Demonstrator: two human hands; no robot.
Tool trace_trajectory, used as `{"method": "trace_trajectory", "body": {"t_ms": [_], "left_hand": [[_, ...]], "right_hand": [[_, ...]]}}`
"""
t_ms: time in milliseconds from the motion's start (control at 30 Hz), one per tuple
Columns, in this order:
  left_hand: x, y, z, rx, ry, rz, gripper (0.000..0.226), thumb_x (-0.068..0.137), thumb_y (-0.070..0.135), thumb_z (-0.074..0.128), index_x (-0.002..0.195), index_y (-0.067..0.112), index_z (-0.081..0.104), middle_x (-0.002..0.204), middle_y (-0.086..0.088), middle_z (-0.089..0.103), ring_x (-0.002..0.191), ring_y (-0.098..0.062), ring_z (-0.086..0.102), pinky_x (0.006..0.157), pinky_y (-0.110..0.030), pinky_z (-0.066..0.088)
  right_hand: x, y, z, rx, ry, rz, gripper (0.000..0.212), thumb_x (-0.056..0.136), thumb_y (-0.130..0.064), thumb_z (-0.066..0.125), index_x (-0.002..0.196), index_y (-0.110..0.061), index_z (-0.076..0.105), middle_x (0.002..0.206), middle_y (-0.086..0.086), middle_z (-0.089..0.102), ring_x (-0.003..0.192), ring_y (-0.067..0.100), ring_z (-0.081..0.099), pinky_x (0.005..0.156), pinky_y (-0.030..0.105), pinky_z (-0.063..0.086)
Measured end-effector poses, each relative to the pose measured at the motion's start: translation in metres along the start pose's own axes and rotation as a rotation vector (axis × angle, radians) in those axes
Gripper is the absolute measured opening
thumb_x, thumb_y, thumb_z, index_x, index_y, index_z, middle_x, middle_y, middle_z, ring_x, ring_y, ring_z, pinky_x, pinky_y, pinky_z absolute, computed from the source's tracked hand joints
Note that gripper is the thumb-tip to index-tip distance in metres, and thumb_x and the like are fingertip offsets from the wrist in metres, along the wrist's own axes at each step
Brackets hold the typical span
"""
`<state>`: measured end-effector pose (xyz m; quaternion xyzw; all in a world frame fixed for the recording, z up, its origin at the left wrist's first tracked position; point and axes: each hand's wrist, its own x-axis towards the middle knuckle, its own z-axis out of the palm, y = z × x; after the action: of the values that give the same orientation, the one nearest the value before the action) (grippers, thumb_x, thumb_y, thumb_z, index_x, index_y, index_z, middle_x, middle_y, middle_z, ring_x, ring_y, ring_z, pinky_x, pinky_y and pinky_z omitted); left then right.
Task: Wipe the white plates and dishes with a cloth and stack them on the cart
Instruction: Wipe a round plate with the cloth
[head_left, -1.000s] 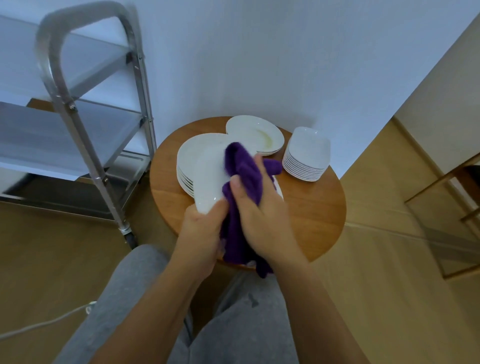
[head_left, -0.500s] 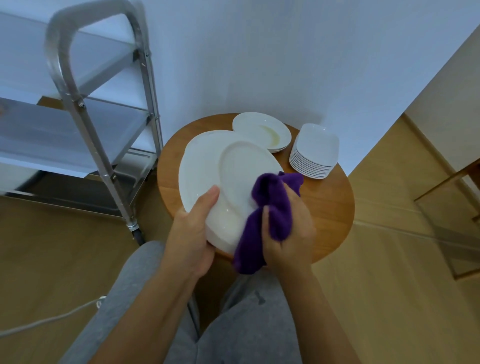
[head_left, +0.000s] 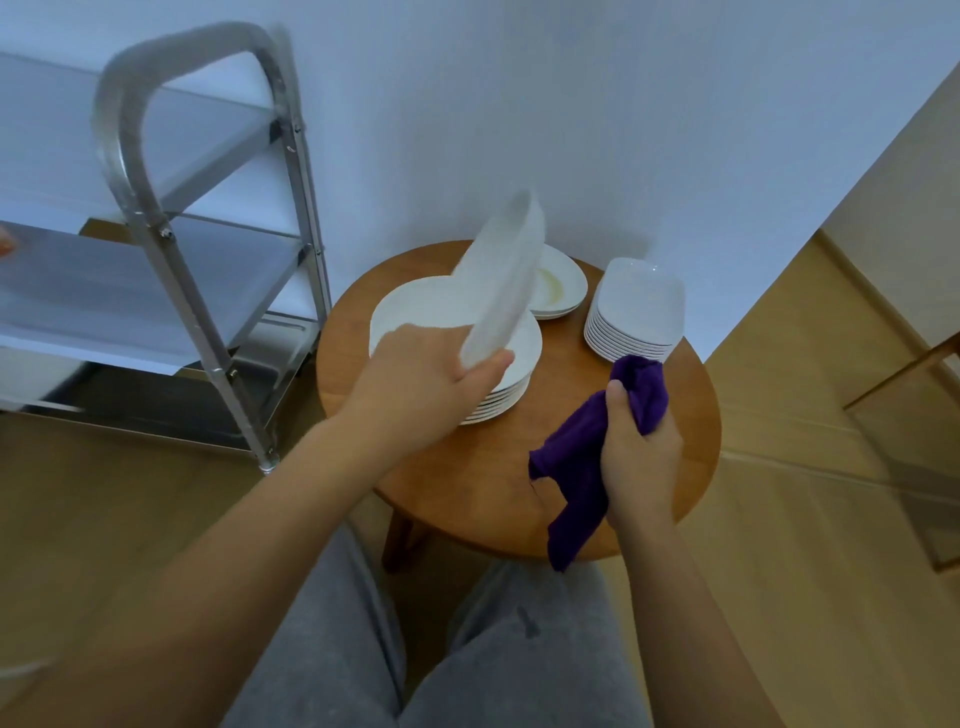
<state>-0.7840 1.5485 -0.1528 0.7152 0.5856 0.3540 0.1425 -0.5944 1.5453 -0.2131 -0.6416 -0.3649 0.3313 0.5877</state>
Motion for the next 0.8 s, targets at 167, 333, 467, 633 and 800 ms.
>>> {"method": "trace_trajectory", "body": {"t_ms": [167,333,467,633,800], "left_hand": [[0.043,-0.021,0.022,0.577,-0.212,0.212,0.047,0.098,0.044,0.035,0.143,0.032,0.031,0.065,0.004,0.042,0.064,-0.012,0.049,0.058,-0.025,0.045],[0.060,-0.041,0.050,0.817,-0.355,0.314,0.042,0.100,0.036,0.032,0.141,0.028,0.035,0.097,-0.007,0.062,0.081,-0.019,0.057,0.062,-0.026,0.040],[0.064,-0.046,0.063,0.936,-0.476,0.328,0.043,0.101,0.031,0.030,0.143,0.025,0.028,0.101,-0.009,0.059,0.074,-0.019,0.048,0.058,-0.026,0.036],[0.070,-0.054,0.068,0.952,-0.534,0.277,0.055,0.097,0.051,0.025,0.146,0.027,0.018,0.111,-0.010,0.059,0.093,-0.024,0.058,0.064,-0.028,0.037],[0.060,-0.056,0.074,0.970,-0.628,0.206,0.065,0.093,0.059,0.018,0.148,0.027,0.007,0.137,-0.019,0.043,0.107,-0.029,0.057,0.075,-0.031,0.045]], "right_hand": [[0.003,0.012,0.002,-0.052,-0.030,0.054,0.013,0.086,-0.046,0.060,0.090,-0.035,0.053,0.073,-0.009,0.061,0.055,0.001,0.059,0.044,0.012,0.042],[0.012,0.018,0.006,-0.127,-0.055,0.055,0.018,0.084,-0.049,0.060,0.087,-0.033,0.053,0.070,-0.008,0.060,0.055,0.003,0.057,0.046,0.014,0.041],[0.021,0.019,0.009,-0.144,-0.065,0.069,0.017,0.084,-0.050,0.060,0.087,-0.035,0.052,0.075,-0.005,0.061,0.065,0.010,0.059,0.054,0.022,0.044],[0.026,0.019,0.016,-0.138,-0.084,0.087,0.014,0.084,-0.051,0.059,0.085,-0.039,0.051,0.079,-0.006,0.062,0.071,0.012,0.061,0.058,0.025,0.045],[0.028,0.017,0.026,-0.112,-0.097,0.096,0.013,0.084,-0.050,0.060,0.081,-0.046,0.049,0.079,-0.013,0.060,0.072,0.009,0.061,0.057,0.021,0.043]]}}
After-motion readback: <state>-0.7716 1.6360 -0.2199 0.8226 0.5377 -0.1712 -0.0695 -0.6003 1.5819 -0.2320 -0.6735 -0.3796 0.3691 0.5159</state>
